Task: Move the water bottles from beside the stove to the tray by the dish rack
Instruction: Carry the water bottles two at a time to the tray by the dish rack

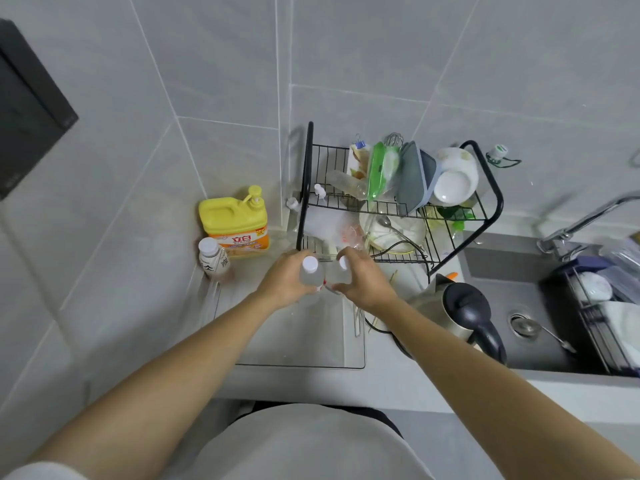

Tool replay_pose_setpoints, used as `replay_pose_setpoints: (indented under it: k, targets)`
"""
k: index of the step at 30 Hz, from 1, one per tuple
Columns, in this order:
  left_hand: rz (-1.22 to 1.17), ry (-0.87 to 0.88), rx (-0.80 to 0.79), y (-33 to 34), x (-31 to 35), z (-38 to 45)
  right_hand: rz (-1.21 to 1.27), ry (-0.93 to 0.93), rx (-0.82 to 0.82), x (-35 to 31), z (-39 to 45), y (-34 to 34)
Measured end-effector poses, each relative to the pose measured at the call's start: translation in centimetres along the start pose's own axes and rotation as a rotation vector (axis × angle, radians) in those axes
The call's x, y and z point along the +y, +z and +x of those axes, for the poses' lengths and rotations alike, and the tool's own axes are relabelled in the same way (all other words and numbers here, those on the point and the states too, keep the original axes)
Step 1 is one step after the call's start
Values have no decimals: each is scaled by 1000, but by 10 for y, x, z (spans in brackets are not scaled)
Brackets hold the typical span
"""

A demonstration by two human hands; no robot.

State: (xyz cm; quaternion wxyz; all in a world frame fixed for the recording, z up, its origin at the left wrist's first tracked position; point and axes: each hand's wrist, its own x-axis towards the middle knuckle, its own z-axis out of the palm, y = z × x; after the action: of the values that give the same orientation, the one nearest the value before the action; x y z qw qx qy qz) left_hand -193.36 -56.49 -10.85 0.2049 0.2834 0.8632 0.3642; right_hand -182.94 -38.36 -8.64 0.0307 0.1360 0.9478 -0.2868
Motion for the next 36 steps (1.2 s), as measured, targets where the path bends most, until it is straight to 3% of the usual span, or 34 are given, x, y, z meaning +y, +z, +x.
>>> replay_pose_setpoints:
  k: [5, 10, 14, 25, 31, 34, 36]
  targets:
    - [93, 62, 25, -5, 11, 4, -267, -82, 60, 3, 9, -7]
    - [218, 141, -11, -21, 24, 5, -478, -33, 32, -5, 19, -20]
    - [302, 198, -41, -23, 28, 3, -426, -66, -4, -4, 25, -22]
    - [381, 112, 38, -31, 21, 1, -430, -267, -138, 7, 30, -43]
    - [375, 221, -97, -36, 24, 4, -448, -287, -123, 11, 29, -45]
    - [471, 251, -223, -38, 32, 13, -434, -266, -119, 8, 28, -41]
    - [562, 230, -201, -38, 35, 19, -439, -262, -123, 5, 28, -39]
